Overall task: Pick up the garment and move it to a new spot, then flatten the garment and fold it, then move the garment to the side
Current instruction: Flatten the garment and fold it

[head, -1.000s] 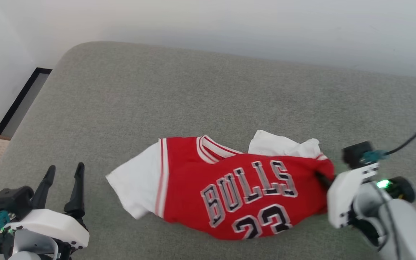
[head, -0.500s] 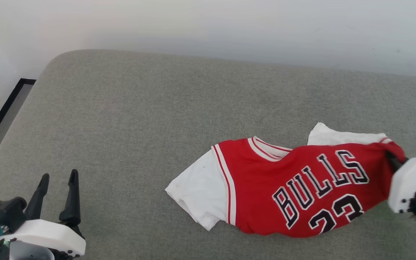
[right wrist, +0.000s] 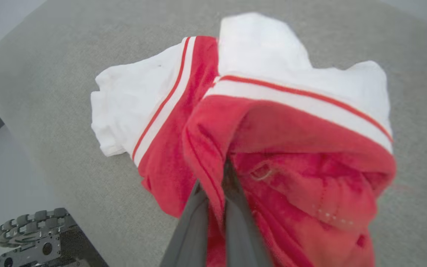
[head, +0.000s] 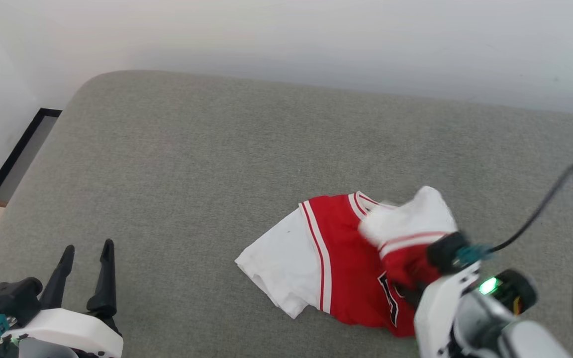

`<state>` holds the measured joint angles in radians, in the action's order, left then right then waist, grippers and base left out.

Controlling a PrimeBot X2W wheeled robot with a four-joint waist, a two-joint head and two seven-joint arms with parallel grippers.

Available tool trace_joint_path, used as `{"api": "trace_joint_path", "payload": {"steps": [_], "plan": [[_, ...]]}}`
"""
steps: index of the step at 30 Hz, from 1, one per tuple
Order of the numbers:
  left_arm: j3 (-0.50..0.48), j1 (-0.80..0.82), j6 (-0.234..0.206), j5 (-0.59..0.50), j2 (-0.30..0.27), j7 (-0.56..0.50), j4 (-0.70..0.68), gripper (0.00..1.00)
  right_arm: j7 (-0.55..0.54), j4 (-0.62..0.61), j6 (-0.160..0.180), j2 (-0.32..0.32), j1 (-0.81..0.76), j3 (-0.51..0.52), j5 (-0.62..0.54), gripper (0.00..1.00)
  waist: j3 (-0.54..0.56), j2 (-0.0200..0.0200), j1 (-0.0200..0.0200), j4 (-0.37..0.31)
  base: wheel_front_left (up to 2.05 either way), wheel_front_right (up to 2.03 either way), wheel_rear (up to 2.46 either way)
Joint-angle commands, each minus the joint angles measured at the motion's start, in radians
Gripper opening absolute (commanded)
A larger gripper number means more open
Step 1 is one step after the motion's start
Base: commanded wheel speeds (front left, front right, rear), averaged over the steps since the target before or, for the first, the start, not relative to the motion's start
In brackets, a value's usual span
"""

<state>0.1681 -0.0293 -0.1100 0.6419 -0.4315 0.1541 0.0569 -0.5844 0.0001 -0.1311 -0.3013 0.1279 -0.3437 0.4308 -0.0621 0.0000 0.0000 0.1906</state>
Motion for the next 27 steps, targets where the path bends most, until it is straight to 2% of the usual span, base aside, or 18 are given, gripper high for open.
{"api": "trace_joint_path", "payload": {"steps": [1,2,3,11,21,27], "plan": [[0.002,-0.009,0.004,0.007,-0.002,0.003,-0.002,1.0,-0.014,0.005,0.001,0.0,-0.012,-0.03,0.005,0.09,0.003,0.0,0.0,0.006,0.0,0.0,0.0],[0.003,-0.01,0.004,0.006,-0.002,0.006,-0.001,1.0,-0.016,0.011,0.001,0.001,-0.013,-0.042,0.011,0.36,0.004,0.0,0.0,0.008,0.0,0.0,0.0],[0.005,-0.012,0.005,0.006,-0.001,0.007,0.001,1.0,-0.018,0.017,0.001,0.003,-0.014,-0.049,0.015,1.0,0.006,0.0,0.0,0.009,0.0,0.0,0.0],[0.017,-0.019,0.02,-0.009,-0.003,0.037,0.007,1.0,-0.043,-0.018,0.001,-0.025,-0.009,-0.038,0.053,1.0,0.019,0.0,0.0,0.02,0.0,0.0,0.0],[0.026,-0.03,0.037,-0.031,0.009,0.079,0.007,1.0,-0.162,-0.183,0.001,-0.052,-0.008,0.082,0.106,1.0,0.027,0.0,0.0,0.041,0.0,0.0,0.0],[0.029,-0.005,0.05,-0.051,0.024,0.099,0.01,1.0,-0.201,-0.202,0.001,-0.072,0.055,0.155,0.094,1.0,0.011,0.0,0.0,0.065,0.0,0.0,0.0]]}}
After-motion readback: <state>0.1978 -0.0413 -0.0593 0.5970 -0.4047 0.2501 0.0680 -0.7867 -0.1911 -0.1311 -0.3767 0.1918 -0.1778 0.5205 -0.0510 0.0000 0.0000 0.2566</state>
